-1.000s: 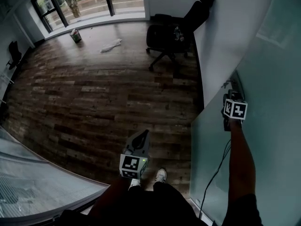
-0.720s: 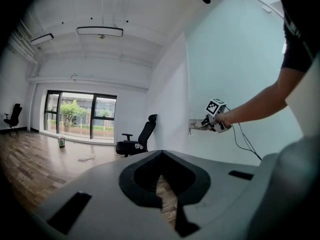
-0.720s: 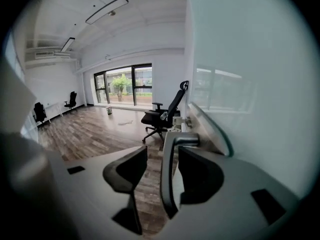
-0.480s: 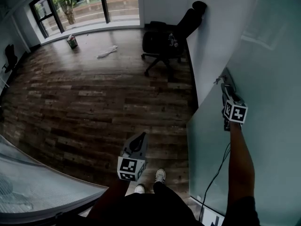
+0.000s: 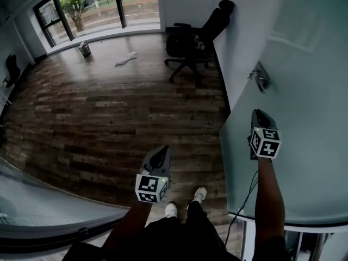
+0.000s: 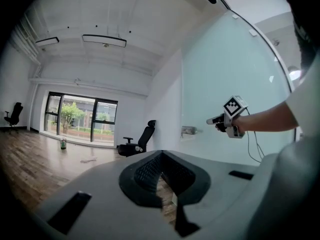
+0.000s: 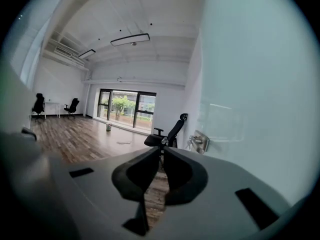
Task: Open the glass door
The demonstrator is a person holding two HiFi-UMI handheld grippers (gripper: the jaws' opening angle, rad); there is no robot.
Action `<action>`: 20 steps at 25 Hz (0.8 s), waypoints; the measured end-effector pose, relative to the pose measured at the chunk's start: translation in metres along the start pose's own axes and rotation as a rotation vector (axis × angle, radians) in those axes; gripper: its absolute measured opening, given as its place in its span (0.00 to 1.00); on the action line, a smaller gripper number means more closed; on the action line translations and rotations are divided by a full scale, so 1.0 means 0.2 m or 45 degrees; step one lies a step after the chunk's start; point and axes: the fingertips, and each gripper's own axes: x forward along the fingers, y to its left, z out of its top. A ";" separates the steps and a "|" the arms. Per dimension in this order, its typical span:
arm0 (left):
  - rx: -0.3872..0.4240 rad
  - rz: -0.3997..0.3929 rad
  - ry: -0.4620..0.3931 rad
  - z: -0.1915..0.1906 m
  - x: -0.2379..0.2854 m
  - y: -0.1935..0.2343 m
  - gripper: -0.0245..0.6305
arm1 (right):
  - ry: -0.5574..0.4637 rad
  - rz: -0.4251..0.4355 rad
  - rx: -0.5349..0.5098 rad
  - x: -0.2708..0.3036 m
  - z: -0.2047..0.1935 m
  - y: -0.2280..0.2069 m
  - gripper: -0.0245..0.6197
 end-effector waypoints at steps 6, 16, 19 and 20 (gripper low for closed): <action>0.009 -0.016 0.030 -0.08 -0.23 -0.13 0.04 | -0.068 0.032 0.083 -0.36 -0.10 0.27 0.06; 0.017 0.046 0.018 -0.18 -0.53 -0.55 0.04 | -0.161 0.131 0.082 -1.02 -0.37 0.42 0.06; 0.025 0.048 0.015 -0.20 -0.66 -0.74 0.04 | -0.168 0.155 0.046 -1.27 -0.44 0.43 0.06; 0.029 0.050 0.014 -0.20 -0.72 -0.80 0.04 | -0.171 0.163 0.039 -1.35 -0.47 0.43 0.06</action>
